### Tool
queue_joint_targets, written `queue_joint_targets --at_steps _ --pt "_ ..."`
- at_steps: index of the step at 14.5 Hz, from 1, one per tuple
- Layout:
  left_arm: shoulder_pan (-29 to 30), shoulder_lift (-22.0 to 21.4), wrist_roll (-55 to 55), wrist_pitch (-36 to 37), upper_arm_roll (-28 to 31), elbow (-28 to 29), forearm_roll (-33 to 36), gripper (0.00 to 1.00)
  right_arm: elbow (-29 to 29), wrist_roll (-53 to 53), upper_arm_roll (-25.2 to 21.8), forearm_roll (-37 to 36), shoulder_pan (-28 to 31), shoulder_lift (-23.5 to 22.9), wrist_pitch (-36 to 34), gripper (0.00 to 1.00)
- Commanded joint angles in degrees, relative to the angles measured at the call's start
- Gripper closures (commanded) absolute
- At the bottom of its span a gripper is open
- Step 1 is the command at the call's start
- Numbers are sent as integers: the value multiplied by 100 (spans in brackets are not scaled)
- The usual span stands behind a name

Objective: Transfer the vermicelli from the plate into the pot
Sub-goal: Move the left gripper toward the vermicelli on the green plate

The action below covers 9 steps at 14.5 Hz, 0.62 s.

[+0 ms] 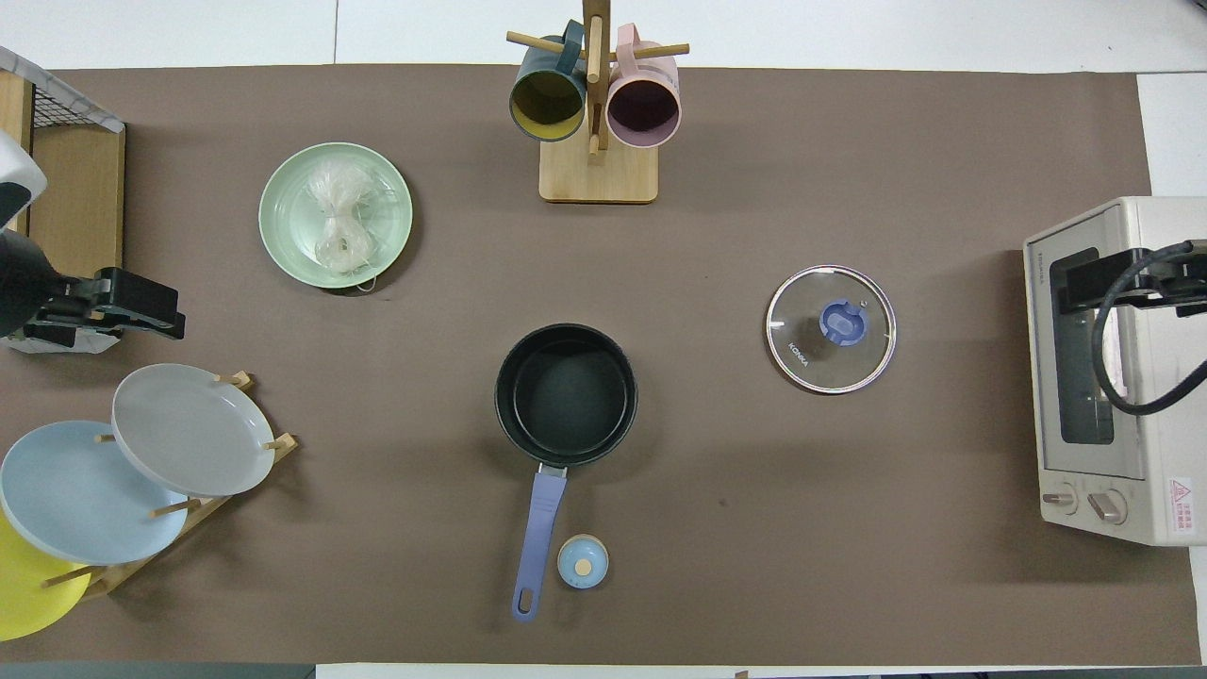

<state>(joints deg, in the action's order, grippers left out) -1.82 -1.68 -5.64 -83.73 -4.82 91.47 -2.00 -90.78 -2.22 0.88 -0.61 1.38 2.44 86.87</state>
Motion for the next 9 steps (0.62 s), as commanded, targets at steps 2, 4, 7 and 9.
queue_joint_targets --at_steps 2,4,7,9 --pt "33 27 -7 15 -18 -103 -46 0 -54 -86 96 61 47 64 102 0" --pt "33 36 -7 -107 -18 -94 -46 0 -45 -86 87 52 47 55 102 0" --pt "15 36 -77 -397 -18 -50 -47 0 -28 -68 87 52 108 46 58 0" --pt "-19 53 -77 -512 -18 -42 -46 0 -19 -68 70 44 108 38 49 0"
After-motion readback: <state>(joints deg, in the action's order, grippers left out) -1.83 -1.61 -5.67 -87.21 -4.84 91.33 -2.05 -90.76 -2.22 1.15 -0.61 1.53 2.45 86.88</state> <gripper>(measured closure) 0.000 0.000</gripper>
